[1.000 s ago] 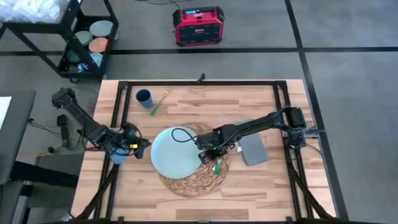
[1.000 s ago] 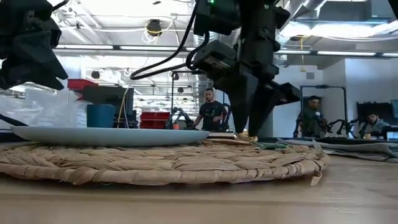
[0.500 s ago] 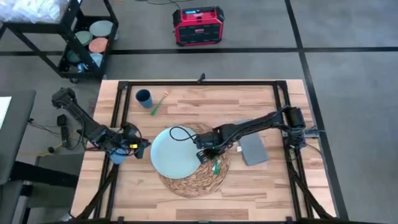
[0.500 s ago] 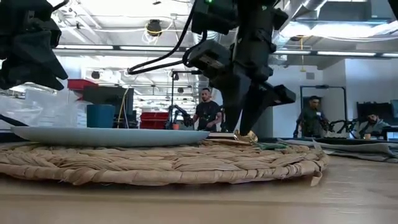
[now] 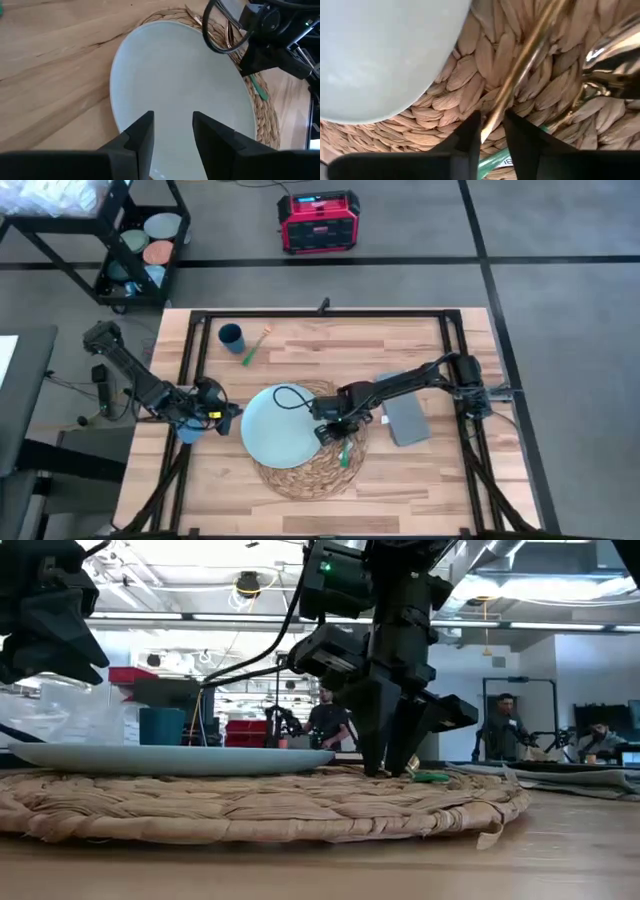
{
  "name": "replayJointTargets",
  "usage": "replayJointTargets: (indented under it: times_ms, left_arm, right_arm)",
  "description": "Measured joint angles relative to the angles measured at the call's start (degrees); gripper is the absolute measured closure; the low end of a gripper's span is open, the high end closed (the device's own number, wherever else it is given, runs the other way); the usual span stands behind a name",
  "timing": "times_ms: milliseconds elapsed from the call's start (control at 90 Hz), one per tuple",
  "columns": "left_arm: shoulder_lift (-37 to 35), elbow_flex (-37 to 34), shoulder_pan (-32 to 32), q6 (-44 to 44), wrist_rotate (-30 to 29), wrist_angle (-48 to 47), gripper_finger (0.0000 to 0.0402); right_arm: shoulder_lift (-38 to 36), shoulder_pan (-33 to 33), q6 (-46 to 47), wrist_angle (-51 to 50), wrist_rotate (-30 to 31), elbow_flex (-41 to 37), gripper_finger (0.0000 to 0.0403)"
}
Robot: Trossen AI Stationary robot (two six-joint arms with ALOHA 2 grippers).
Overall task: Set table place
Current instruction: Adjust the gold table knife on the brown placemat
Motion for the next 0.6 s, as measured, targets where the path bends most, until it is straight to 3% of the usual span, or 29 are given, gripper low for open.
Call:
replayJointTargets:
  times_ms: [122, 600]
  left_arm:
    - [0.0, 0.0, -0.01, 0.02, -0.02, -0.05, 0.0283]
    - [0.0, 0.0, -0.01, 0.48, -0.09, -0.39, 0.0283]
  right_arm:
    - [-0.68, 0.75, -0.66, -0.36, 0.52, -0.12, 0.0393]
    - [-0.83, 4.48, 4.12, -3.98, 0.9, 7.84, 0.0402]
